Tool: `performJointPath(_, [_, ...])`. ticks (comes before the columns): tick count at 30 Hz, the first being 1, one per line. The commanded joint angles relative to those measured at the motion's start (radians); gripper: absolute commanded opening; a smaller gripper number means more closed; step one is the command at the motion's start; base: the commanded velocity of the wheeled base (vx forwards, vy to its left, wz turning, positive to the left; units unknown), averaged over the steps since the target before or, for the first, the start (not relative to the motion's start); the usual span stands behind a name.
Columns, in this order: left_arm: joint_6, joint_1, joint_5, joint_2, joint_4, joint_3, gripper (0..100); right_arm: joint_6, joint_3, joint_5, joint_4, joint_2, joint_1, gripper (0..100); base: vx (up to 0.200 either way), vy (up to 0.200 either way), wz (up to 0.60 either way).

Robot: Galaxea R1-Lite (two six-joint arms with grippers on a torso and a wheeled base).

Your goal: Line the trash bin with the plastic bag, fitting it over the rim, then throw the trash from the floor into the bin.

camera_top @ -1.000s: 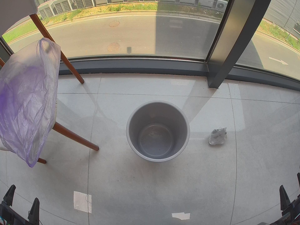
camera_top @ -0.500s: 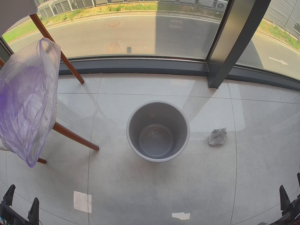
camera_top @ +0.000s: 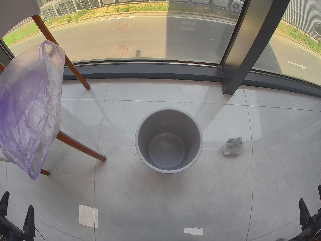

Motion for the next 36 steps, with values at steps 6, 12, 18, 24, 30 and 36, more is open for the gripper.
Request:
performJointPath(6, [0.089, 0.000, -0.027, 0.000, -0.110, 0.016, 100, -0.002, 0.017, 0.001, 0.000, -0.016, 0.001, 100, 0.000, 0.000, 0.00])
performJointPath(12, [0.085, 0.001, -0.090, 0.002, 0.054, -0.116, 100, -0.001, 0.017, 0.001, 0.000, -0.016, 0.001, 100, 0.000, 0.000, 0.00])
performJointPath(18, [0.083, 0.001, -0.105, 0.002, 0.292, -0.243, 100, 0.001, 0.017, 0.001, 0.000, -0.016, 0.001, 100, 0.000, 0.000, 0.00])
performJointPath(24, [0.077, -0.003, -0.131, 0.017, 0.328, -0.323, 100, 0.002, 0.017, 0.001, -0.002, -0.016, 0.001, 100, 0.000, 0.000, 0.00])
performJointPath(30, [0.066, -0.012, -0.133, 0.256, 0.224, -0.400, 100, 0.002, 0.017, 0.001, -0.002, -0.016, 0.001, 100, 0.000, 0.000, 0.00])
performJointPath(36, [0.054, -0.015, -0.153, 0.470, 0.207, -0.495, 100, 0.002, 0.017, 0.003, -0.002, -0.016, 0.002, 100, 0.000, 0.000, 0.00])
